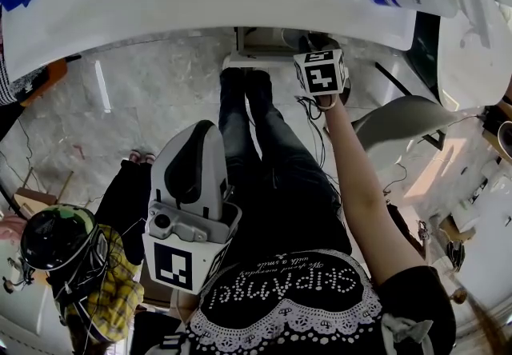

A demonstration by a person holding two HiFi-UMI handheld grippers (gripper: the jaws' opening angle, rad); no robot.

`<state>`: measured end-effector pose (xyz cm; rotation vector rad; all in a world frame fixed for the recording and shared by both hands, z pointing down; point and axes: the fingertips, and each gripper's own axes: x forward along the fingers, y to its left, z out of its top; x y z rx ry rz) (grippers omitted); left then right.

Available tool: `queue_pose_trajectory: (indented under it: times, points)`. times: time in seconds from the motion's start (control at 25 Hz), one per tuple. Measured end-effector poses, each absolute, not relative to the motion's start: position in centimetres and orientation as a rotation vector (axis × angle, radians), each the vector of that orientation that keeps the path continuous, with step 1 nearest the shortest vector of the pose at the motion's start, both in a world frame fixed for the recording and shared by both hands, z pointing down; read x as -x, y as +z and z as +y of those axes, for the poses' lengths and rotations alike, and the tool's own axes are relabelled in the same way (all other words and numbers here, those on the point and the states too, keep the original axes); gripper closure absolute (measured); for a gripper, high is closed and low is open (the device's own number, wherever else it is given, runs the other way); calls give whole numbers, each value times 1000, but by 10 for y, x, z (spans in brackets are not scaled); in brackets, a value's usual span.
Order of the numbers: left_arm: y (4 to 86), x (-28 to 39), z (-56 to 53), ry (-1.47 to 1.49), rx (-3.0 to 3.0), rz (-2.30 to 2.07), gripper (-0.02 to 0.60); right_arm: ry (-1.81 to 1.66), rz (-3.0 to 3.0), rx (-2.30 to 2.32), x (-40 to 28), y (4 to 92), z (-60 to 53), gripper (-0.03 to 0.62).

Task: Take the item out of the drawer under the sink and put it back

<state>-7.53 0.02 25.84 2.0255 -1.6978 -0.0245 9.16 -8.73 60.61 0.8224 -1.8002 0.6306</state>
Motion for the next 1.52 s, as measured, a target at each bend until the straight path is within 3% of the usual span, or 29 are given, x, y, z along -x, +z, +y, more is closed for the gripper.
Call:
queue_pose_trajectory:
  times: [0.24,0.72,1.52]
  points:
    - [251,79,3,-36,-2048,-1693,577,641,-1855,-951,-92,587,-97,573]
    - [243,86,14,-63,-2094,-1663,577,695,-1954,-1101,-94,536,-92,576]
    - [196,83,21,-83,-2316,-1594,578,642,-2236,-1385,-98,380,-75,577]
